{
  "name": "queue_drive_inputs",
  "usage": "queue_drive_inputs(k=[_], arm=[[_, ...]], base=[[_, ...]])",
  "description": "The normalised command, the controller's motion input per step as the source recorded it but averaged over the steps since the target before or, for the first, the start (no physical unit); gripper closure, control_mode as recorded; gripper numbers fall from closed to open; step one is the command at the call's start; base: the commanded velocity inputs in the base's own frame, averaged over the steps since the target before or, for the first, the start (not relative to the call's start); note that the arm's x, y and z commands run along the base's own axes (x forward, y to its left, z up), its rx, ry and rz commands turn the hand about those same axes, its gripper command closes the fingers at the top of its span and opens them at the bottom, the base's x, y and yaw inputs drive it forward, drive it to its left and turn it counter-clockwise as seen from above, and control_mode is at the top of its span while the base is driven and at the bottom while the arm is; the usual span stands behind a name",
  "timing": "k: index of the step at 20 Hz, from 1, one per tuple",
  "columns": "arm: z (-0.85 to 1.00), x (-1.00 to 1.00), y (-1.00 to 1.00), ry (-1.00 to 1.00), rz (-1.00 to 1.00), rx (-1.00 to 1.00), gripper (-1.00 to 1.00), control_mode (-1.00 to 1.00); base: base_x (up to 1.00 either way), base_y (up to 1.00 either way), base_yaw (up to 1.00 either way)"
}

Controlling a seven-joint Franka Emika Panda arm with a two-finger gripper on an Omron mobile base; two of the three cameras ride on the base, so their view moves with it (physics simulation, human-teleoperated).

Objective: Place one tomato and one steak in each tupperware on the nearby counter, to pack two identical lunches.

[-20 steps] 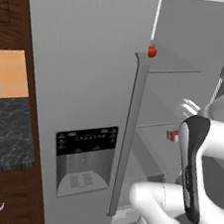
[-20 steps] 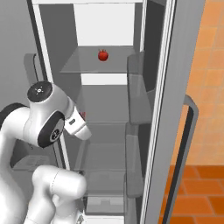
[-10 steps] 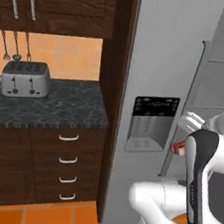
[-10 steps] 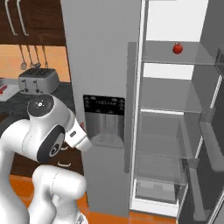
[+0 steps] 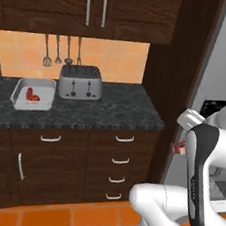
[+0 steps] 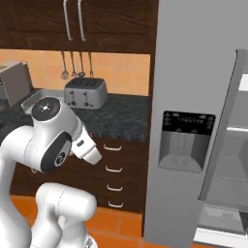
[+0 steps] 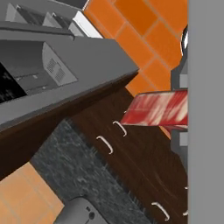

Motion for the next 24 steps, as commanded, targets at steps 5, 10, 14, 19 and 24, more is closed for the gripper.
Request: queue_drive_inputs(k=[5,10,14,19,24], arm=[[0.0,0.0,0.0,0.0,0.0,0.0,1.0,1.0],[0.0,0.0,0.0,0.0,0.0,0.0,1.0,1.0],[0.0,0.0,0.0,0.0,0.0,0.0,1.0,1.0],[0.0,0.0,0.0,0.0,0.0,0.0,1.0,1.0],[0.0,0.0,0.0,0.0,0.0,0.0,1.0,1.0]], base=[[0.34,1.0,0.0],[0.54,1.0,0.0],[0.63,1.0,-0.01],[0.68,1.0,-0.01],[0.72,1.0,-0.02]])
